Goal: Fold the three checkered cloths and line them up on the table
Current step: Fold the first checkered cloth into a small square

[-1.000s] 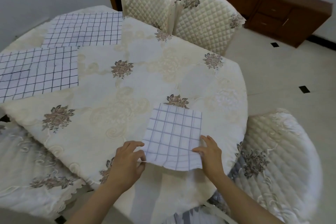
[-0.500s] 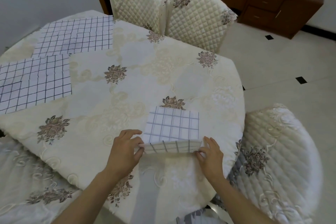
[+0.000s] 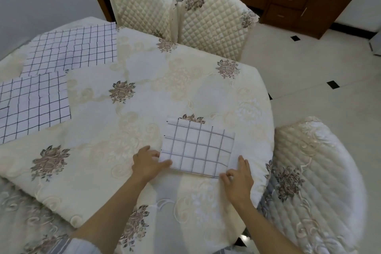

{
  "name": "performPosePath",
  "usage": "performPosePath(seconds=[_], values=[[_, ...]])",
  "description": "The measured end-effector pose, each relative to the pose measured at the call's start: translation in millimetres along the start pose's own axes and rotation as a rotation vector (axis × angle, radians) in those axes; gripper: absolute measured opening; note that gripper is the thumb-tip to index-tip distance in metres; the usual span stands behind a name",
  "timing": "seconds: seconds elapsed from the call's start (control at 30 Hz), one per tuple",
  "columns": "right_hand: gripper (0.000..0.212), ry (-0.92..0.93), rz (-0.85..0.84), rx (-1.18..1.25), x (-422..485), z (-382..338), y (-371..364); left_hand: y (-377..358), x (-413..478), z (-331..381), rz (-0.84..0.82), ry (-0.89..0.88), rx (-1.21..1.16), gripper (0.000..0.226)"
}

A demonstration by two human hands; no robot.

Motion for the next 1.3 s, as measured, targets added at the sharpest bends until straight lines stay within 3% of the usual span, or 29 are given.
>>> performPosePath(seconds=[0.07, 0.23, 0.37, 1.17, 1.23, 1.3], values=[[0.019, -0.017, -0.024, -0.002, 1.2, -2.3, 1.4, -9.1, -4.8, -8.6, 0.013, 0.027, 0.061, 0.059], [0.019, -0.047, -0.064, -0.032, 3.1, -4.4, 2.1, -20.8, -11.0, -20.3, 0.045, 0.046, 0.168, 0.025], [0.022, -0.066, -0.07, -0.051, 3.8, -6.9, 2.2, -21.0, -6.4, -25.6, 0.078, 0.039, 0.205, 0.016], [0.023, -0.074, -0.022, -0.043, 0.9, -11.8, 8.7, -27.2, -6.0, -29.5, 0.239, -0.095, 0.352, 0.019], [0.02, -0.039, 0.034, -0.031, 0.0, -11.4, 10.1, -27.1, -7.0, -29.4, 0.286, -0.135, 0.359, 0.028], [0.036, 0.093, 0.038, -0.062, 1.4, -13.8, 9.1, -30.4, -6.5, -27.5, 0.293, -0.221, 0.44, 0.038]])
Point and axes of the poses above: each hand's wrist, its own x-axis towards the middle knuckle, its own y-axis out of the back of the hand, z = x × y, the point moved 2 cm from there along x, towards the middle knuckle, and after that the axes turned 1 degree about -z, right-handed, at the moved point
